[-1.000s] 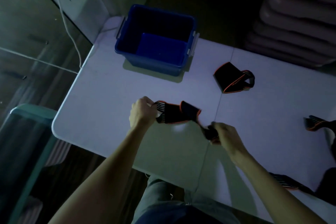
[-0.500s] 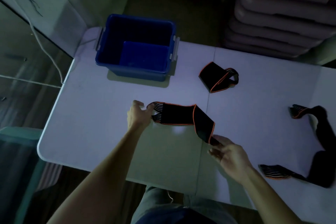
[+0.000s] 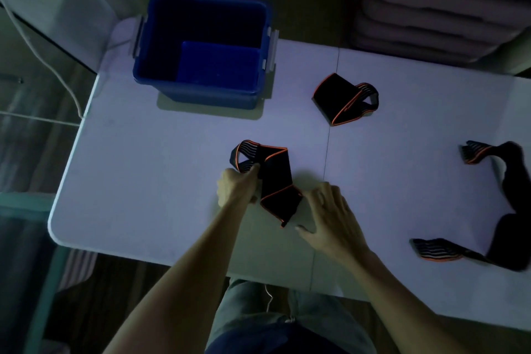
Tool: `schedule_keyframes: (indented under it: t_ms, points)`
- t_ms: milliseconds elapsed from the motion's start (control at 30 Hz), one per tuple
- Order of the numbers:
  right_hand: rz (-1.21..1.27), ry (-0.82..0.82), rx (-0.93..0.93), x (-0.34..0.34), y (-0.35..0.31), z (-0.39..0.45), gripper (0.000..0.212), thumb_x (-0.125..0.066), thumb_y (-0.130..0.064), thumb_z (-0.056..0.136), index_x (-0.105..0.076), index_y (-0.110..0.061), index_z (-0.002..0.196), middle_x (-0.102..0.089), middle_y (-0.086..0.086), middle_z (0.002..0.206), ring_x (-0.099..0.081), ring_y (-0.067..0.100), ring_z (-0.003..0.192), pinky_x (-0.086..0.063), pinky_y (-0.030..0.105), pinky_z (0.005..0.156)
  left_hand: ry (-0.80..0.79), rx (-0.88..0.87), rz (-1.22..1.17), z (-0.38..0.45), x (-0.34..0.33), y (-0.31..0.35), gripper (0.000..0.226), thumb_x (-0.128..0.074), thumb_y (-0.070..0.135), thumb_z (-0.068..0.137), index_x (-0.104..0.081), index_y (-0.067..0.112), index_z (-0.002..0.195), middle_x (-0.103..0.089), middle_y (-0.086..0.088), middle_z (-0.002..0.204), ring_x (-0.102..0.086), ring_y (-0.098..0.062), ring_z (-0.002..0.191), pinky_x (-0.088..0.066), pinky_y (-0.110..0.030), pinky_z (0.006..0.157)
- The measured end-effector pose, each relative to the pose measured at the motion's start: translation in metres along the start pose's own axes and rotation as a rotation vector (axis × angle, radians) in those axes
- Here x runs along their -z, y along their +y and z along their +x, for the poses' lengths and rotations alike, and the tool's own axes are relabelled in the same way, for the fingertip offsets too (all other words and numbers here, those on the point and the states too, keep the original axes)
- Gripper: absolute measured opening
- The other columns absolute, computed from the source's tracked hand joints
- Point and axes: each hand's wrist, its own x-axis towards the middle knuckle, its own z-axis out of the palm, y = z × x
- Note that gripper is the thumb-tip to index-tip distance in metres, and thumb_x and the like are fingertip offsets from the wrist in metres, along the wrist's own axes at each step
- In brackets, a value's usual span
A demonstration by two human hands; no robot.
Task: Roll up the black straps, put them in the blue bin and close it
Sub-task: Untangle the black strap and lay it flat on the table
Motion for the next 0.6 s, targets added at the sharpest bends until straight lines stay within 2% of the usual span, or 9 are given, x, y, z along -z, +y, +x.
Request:
schedule_keyframes:
  t_ms: [100,233,300,367,400,467,533,600]
  points:
    - [-0.074,0.068,0.098,-0.001,-0.015,0.007,0.071,-0.085,-0.036,0.066,-0.049,-0.013,0.123,-0.047,0.013,0.117,-0.054,0.031,0.103,-0.055,0.041,0.083,0.056,-0.06,0.073,0.013,-0.005,0.003,0.055,-0.063,0.063,0.064,-0.071,0.015,0.089,-0.074,-0.012,0.084,-0.073,-0.035,0.077,-0.062,-0.047,0.075]
    - [-0.107,0.081,0.231,-0.008,-0.023,0.014,0.063,-0.077,-0.008,0.068,-0.049,-0.019,0.124,-0.052,0.018,0.127,-0.055,0.036,0.109,-0.053,0.047,0.088,0.071,-0.189,0.158,0.022,-0.007,0.005,0.048,-0.061,0.061,0.066,-0.07,0.016,0.08,-0.073,-0.013,0.081,-0.072,-0.035,0.077,-0.062,-0.048,0.074]
    - [-0.131,0.088,0.297,-0.011,-0.022,0.019,0.046,-0.074,-0.005,0.07,-0.058,-0.017,0.112,-0.058,0.015,0.124,-0.057,0.035,0.106,-0.051,0.048,0.088,0.046,-0.288,0.181,0.026,-0.007,0.006,0.042,-0.062,0.055,0.07,-0.068,0.014,0.076,-0.071,-0.014,0.077,-0.071,-0.037,0.074,-0.061,-0.049,0.07]
    - [-0.129,0.09,0.297,-0.011,-0.019,0.022,0.03,-0.074,-0.007,0.072,-0.063,-0.015,0.099,-0.064,0.009,0.108,-0.059,0.03,0.097,-0.051,0.044,0.084,0.031,-0.388,0.22,0.03,-0.005,0.008,0.037,-0.063,0.051,0.074,-0.067,0.015,0.076,-0.07,-0.014,0.074,-0.07,-0.038,0.072,-0.061,-0.049,0.067]
    - [-0.068,0.085,0.257,-0.011,-0.019,0.022,0.026,-0.075,-0.009,0.073,-0.063,-0.015,0.096,-0.065,0.006,0.101,-0.059,0.027,0.093,-0.052,0.042,0.081,0.026,-0.428,0.238,0.033,-0.004,0.009,0.035,-0.064,0.049,0.076,-0.066,0.015,0.077,-0.07,-0.014,0.073,-0.069,-0.037,0.071,-0.06,-0.049,0.065]
    - [0.215,0.09,0.08,-0.002,-0.024,0.019,0.019,-0.073,-0.016,0.082,-0.062,-0.016,0.097,-0.065,0.0,0.095,-0.06,0.019,0.088,-0.054,0.035,0.075,0.032,-0.477,0.246,0.037,0.0,0.015,0.032,-0.065,0.048,0.078,-0.064,0.017,0.077,-0.07,-0.013,0.071,-0.069,-0.035,0.065,-0.06,-0.048,0.061]
    - [0.649,0.192,-0.225,0.012,-0.028,0.013,0.013,-0.069,-0.019,0.09,-0.06,-0.018,0.099,-0.068,-0.002,0.094,-0.066,0.01,0.084,-0.056,0.027,0.069,0.014,-0.497,0.183,0.038,0.004,0.026,0.027,-0.066,0.042,0.079,-0.062,0.016,0.078,-0.069,-0.012,0.064,-0.069,-0.031,0.051,-0.061,-0.047,0.055]
    - [1.028,0.367,-0.621,0.027,-0.03,0.01,0.018,-0.068,-0.02,0.091,-0.055,-0.025,0.101,-0.07,0.004,0.095,-0.072,0.012,0.081,-0.06,0.032,0.066,-0.015,-0.521,0.132,0.037,0.006,0.038,0.018,-0.068,0.028,0.086,-0.062,0.012,0.08,-0.069,-0.014,0.058,-0.066,-0.026,0.04,-0.06,-0.044,0.048]
